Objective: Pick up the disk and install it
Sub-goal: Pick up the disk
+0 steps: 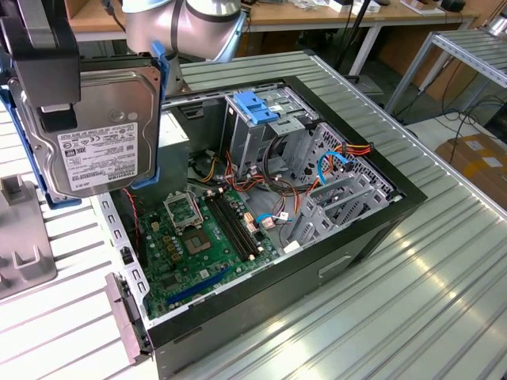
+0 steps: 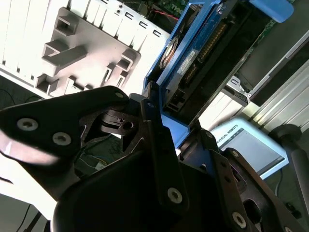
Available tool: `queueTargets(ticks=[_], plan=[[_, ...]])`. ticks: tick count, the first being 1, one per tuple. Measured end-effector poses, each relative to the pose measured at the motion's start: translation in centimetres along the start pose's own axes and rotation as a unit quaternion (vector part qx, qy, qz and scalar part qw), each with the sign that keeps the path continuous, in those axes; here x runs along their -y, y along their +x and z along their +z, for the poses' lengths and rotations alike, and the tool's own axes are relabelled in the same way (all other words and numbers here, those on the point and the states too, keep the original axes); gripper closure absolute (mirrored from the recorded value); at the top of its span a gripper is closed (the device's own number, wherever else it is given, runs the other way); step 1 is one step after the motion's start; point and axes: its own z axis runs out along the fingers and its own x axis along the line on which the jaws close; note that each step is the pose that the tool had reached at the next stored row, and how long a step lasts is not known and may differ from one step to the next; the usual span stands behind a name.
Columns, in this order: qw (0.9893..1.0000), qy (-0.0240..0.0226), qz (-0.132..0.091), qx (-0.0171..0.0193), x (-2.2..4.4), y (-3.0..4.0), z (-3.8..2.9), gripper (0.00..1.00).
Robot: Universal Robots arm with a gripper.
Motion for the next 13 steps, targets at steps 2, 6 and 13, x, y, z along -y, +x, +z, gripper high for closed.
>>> queueTargets(ticks=[2, 6, 13], plan=[[1.0000, 0.0000, 0.000, 0.0000, 0.00, 0.15, -0.01, 0.63], [1.0000, 0.0000, 0.000, 0.0000, 0.01, 0.57, -0.04, 0.63], [1.0000, 0.0000, 0.000, 0.0000, 0.01, 1.09, -0.09, 0.63]])
